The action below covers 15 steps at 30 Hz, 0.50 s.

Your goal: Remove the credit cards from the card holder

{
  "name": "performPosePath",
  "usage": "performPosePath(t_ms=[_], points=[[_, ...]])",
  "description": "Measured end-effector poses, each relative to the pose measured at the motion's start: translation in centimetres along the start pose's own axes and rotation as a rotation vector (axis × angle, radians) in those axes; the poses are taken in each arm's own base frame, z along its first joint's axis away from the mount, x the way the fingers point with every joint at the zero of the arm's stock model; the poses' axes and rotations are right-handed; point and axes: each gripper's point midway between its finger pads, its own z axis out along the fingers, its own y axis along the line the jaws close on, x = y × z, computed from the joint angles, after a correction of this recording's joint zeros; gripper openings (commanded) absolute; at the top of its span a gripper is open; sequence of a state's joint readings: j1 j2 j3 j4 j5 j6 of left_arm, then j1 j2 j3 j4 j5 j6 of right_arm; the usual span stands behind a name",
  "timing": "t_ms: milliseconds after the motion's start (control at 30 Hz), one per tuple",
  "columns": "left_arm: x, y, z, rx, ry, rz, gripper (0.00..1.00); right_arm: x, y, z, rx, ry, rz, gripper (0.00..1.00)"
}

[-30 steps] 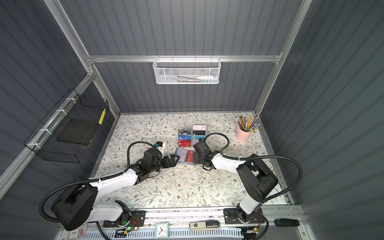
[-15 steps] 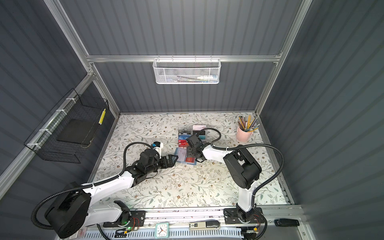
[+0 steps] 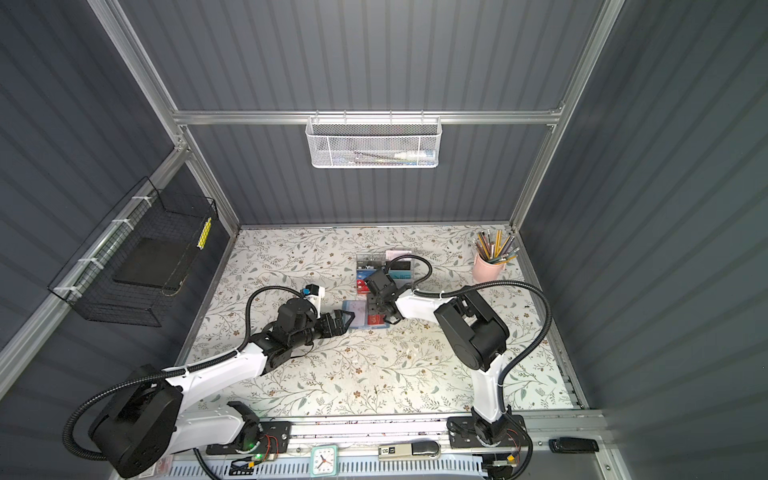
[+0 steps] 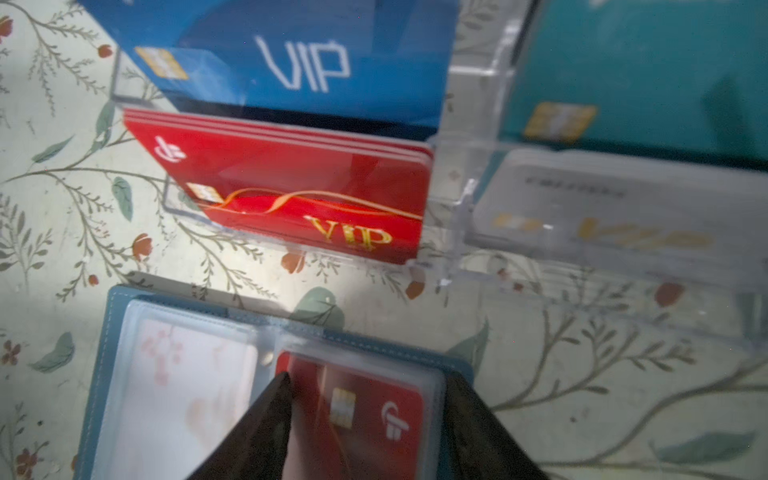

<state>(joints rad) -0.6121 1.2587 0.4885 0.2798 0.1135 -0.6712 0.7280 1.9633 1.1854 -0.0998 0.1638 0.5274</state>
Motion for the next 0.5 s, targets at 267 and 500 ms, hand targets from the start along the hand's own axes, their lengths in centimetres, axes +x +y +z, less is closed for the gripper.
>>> performPosePath(t_ms=[267, 500], points=[[1.2, 0.6, 0.0, 0.024, 0.018, -0.059, 1.0, 0.8, 1.5, -0.3, -0.043, 0.003, -0.011, 0.62], [2.0, -0.1, 1.1, 0.089, 0.058, -0.093, 1.0, 1.5, 0.9, -3.4, -0.077, -0.006, -0.006, 0.63]])
